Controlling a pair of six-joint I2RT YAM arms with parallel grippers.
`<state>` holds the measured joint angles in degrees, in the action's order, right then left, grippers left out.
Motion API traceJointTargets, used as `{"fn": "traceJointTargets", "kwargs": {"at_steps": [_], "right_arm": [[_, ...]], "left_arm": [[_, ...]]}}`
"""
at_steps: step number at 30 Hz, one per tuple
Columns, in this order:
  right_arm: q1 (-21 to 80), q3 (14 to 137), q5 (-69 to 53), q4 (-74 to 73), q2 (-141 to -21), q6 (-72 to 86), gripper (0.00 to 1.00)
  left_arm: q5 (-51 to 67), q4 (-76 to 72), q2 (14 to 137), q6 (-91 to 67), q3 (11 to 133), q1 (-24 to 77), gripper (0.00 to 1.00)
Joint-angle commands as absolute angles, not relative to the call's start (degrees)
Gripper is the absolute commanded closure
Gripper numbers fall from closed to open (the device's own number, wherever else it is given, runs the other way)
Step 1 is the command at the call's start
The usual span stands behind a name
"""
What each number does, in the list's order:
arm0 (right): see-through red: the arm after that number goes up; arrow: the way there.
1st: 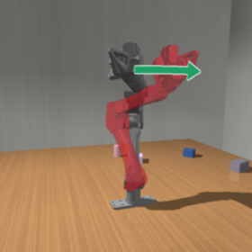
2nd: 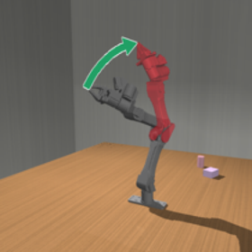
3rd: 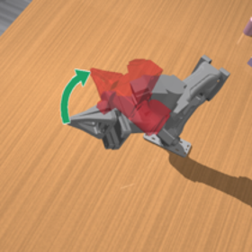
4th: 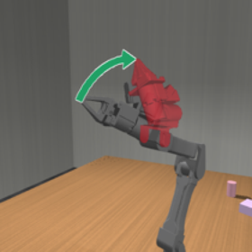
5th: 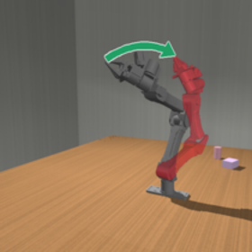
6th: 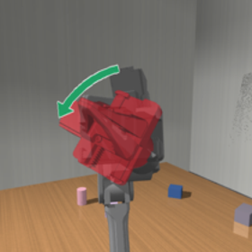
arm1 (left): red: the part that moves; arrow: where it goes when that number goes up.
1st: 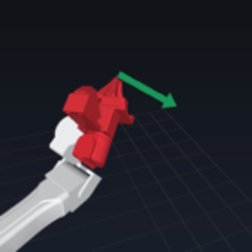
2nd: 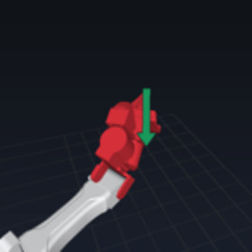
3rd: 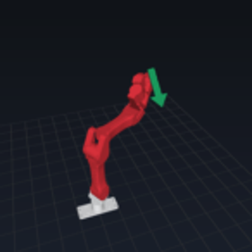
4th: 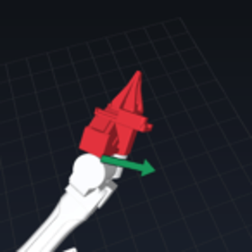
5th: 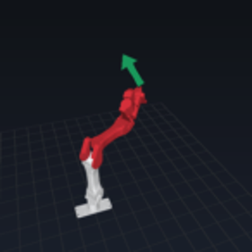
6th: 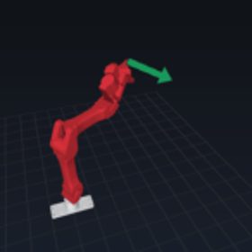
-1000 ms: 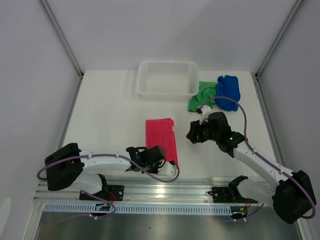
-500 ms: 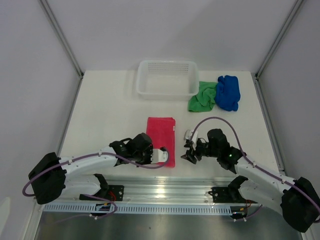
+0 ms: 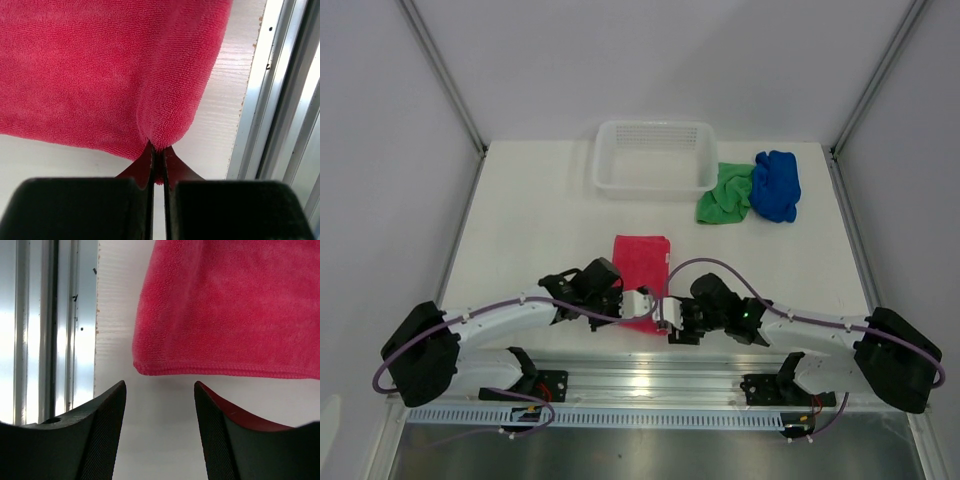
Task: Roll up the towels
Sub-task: Fold the towel
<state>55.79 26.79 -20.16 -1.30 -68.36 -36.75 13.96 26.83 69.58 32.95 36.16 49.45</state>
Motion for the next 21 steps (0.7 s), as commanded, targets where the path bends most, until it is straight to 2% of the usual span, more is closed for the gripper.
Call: {"fn": "traceJointTargets", "kwargs": {"at_steps": [1, 5, 9, 11, 14, 17, 21], "right_arm": [[57.2, 29.3, -16.8, 5.0, -72.1, -38.7, 0.4], [57.7, 29.4, -17.0, 7.3, -73.6, -37.4, 0.41], [57.7, 30.5, -19.4, 3.4, -72.5, -36.4, 0.41], [57.8, 30.8, -15.3, 1.6, -70.9, -33.4, 0.42], [57.2, 27.9, -13.8, 1.3, -63.1, -27.3, 0.42], [56.7, 23.1, -16.7, 7.8, -52.3, -22.8, 0.4], [58.8, 16.9, -15.2, 13.5, -47.5, -21.9, 0.4]], "left_arm": [[17.1, 25.9, 70.0, 31.2, 38.9, 48.7, 0.98], [17.8, 25.8, 70.2, 30.6, 38.8, 48.6, 0.98], [18.0, 25.6, 70.8, 29.6, 39.0, 48.3, 0.99], [19.1, 25.5, 70.7, 28.4, 39.2, 47.1, 0.99], [19.9, 24.5, 69.8, 26.5, 39.0, 45.2, 0.99], [21.5, 24.1, 69.3, 27.2, 38.3, 43.3, 0.99], [24.5, 24.1, 69.5, 28.3, 38.2, 42.1, 0.99]]}}
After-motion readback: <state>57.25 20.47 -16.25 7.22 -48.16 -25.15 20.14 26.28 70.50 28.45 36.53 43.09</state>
